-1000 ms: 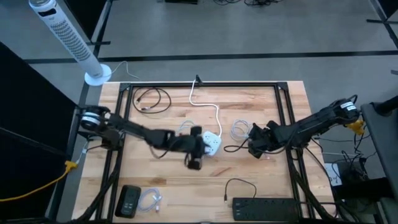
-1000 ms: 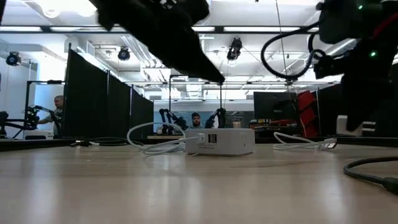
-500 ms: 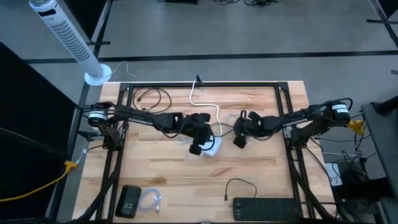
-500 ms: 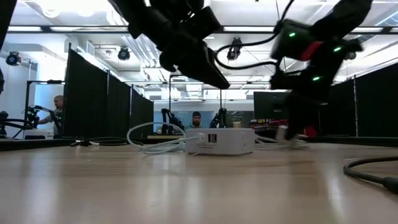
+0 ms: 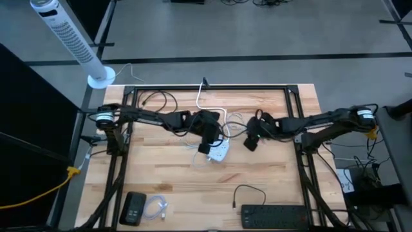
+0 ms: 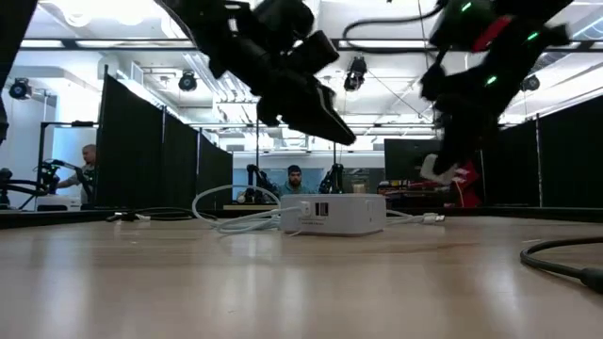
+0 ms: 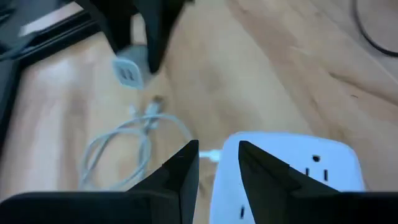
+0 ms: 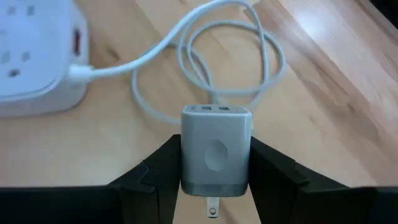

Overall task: Plug in charger cables
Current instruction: Insert the white charger cable into the charger adapter

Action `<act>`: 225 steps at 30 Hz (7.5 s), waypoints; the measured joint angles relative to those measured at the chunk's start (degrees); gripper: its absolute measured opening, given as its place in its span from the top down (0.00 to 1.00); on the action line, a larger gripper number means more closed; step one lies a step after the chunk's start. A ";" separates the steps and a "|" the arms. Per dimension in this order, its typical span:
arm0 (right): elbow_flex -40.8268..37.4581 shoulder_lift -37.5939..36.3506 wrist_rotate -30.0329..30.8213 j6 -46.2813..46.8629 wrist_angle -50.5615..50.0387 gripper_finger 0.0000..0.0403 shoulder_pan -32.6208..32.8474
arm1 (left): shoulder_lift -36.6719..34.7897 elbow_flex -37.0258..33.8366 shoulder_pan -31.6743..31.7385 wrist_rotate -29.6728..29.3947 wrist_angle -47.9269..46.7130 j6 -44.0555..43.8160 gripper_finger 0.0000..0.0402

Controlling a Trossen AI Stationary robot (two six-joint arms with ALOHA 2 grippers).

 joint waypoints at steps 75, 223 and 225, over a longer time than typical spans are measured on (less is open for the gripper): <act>-0.76 2.71 11.38 37.64 -1.91 0.64 31.18 | 29.40 31.22 4.44 -2.70 -16.64 9.66 0.75; 7.91 18.10 -9.66 3.89 5.29 0.64 23.90 | 20.86 25.62 -7.32 11.85 -25.34 -6.63 0.99; 7.91 17.99 -9.68 5.38 5.09 0.64 24.90 | 20.86 25.62 -7.29 11.87 -23.28 -10.14 0.96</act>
